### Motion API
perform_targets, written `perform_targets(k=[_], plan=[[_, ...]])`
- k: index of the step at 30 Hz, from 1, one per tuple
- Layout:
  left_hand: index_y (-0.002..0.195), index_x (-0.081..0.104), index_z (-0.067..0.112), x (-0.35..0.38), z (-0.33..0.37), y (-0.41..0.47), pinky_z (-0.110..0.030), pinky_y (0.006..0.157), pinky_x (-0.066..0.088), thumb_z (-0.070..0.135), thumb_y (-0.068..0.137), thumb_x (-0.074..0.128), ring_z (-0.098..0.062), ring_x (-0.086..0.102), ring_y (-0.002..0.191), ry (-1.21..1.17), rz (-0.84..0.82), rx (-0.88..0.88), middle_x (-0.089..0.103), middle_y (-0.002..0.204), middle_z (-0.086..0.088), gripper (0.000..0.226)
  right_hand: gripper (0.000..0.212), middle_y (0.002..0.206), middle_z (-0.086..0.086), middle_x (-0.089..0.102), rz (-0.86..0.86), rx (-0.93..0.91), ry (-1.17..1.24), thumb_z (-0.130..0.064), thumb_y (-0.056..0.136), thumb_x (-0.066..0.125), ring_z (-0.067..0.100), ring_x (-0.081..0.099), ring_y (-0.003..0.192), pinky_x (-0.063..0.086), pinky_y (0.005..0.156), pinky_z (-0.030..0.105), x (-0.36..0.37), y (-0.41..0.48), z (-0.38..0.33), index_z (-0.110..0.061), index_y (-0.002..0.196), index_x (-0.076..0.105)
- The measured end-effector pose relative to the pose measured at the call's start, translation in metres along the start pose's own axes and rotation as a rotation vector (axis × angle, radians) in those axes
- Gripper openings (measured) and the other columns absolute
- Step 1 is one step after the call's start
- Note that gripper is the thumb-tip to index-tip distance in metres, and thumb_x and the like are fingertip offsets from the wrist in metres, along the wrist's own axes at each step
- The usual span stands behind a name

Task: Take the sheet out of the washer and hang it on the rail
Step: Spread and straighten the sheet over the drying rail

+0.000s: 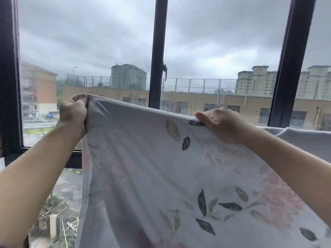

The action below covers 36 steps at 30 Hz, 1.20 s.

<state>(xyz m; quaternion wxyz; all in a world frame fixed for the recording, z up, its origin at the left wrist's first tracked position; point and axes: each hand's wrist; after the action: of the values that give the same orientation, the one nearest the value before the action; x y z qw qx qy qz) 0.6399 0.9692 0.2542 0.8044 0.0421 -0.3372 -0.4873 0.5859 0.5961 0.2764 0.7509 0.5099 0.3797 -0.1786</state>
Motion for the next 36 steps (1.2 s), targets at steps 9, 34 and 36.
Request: perform_targets(k=[9, 34, 36], plan=[[0.092, 0.061, 0.022, -0.042, -0.078, -0.065, -0.022, 0.056, 0.053, 0.019, 0.099, 0.041, -0.010, 0.062, 0.063, 0.040, -0.230, -0.433, 0.065, 0.079, -0.001, 0.021, 0.057, 0.054, -0.002, 0.044, 0.126, 0.121, -0.149, -0.054, 0.098, 0.013, 0.023, 0.048, 0.058, 0.026, 0.055, 0.028, 0.005, -0.016, -0.009, -0.023, 0.062, 0.044], [0.086, 0.077, 0.022, -0.117, -0.173, -0.340, -0.035, 0.080, 0.054, 0.055, 0.037, 0.086, -0.021, 0.069, 0.091, 0.291, -0.434, -0.574, 0.075, 0.092, -0.009, 0.060, 0.055, 0.156, -0.010, 0.022, 0.008, 0.369, 0.778, -0.032, 0.098, 0.035, 0.007, 0.019, 0.144, 0.024, 0.118, 0.038, 0.196, -0.248, -0.145, -0.048, 0.144, 0.010], [0.084, 0.076, 0.012, -0.120, -0.175, -0.352, -0.036, 0.075, 0.054, 0.059, 0.046, 0.084, -0.021, 0.069, 0.086, 0.291, -0.276, -0.545, 0.075, 0.090, -0.006, 0.061, 0.046, 0.151, -0.022, 0.024, -0.111, 0.452, 0.886, -0.038, 0.100, 0.034, -0.002, 0.021, 0.140, 0.021, 0.118, 0.028, 0.198, -0.270, -0.156, -0.056, 0.136, 0.013]])
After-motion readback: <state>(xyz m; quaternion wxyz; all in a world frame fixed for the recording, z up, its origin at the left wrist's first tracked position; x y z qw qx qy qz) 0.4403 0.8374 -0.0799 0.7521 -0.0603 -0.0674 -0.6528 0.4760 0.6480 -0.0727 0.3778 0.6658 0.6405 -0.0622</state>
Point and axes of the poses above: each hand's wrist, its own y-axis towards the middle knuckle, its own x-axis out of the palm, z = x × y
